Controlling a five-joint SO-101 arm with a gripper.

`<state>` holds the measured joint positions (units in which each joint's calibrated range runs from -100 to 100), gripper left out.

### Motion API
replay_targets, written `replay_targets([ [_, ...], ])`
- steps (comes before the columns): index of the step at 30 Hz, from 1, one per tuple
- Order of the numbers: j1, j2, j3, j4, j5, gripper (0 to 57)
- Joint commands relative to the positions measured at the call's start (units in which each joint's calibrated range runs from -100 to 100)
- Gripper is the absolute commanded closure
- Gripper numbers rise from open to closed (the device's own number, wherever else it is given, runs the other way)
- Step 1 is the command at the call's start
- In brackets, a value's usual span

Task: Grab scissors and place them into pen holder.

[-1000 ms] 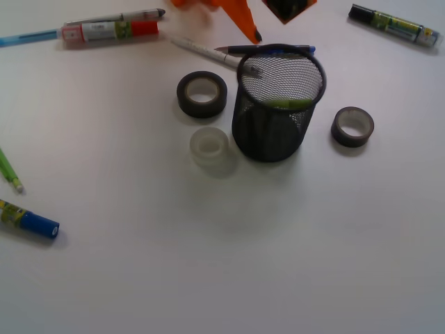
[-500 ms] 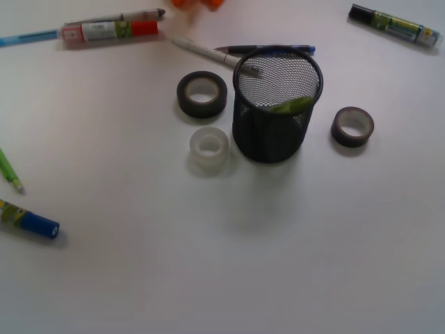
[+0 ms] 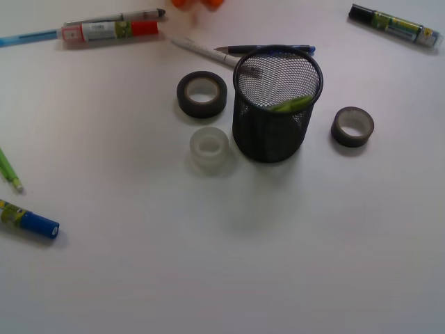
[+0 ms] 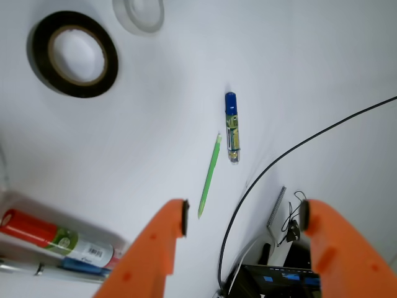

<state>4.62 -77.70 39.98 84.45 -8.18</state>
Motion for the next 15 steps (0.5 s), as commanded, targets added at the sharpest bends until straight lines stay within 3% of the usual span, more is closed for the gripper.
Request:
replay_targets([
  [1,-5.1,-22.2,24.1,-8.9,1.7,37.3],
  [6,-8.3,-18.2,36.3,-16.6,5.1,38.7],
  [10,-8.5,-21.8,48.6,-18.0,8.3,57.5],
  [15,-8.5,-21.4,51.6,-18.2,7.3,57.1],
])
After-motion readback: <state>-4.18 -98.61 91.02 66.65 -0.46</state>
